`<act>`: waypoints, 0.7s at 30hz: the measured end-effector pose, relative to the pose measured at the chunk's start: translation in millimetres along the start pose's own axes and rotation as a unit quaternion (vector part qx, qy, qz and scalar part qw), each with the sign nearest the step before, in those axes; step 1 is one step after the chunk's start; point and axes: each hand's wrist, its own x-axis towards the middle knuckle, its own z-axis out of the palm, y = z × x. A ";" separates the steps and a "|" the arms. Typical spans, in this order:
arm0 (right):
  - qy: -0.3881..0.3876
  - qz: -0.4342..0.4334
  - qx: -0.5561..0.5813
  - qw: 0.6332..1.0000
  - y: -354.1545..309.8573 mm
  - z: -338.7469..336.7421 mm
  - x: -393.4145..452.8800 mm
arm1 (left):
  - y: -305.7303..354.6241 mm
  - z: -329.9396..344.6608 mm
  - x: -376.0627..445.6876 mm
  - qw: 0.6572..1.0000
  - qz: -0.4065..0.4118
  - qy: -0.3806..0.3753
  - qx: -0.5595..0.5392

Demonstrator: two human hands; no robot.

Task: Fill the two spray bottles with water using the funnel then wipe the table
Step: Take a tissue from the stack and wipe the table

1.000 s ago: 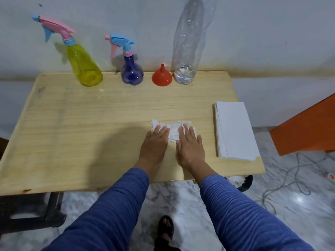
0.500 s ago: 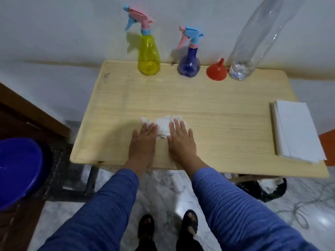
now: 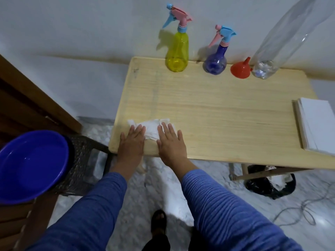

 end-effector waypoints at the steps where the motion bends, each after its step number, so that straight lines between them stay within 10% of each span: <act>1: -0.006 0.001 -0.008 1.000 1.3 -0.3 -3.6 | 0.2 0.4 -2.9 1.000 0.005 0.003 -0.007; 21: 0.008 0.062 -0.012 0.998 206.6 -32.0 -111.2 | 210.8 44.7 -28.3 0.985 0.156 -0.068 0.002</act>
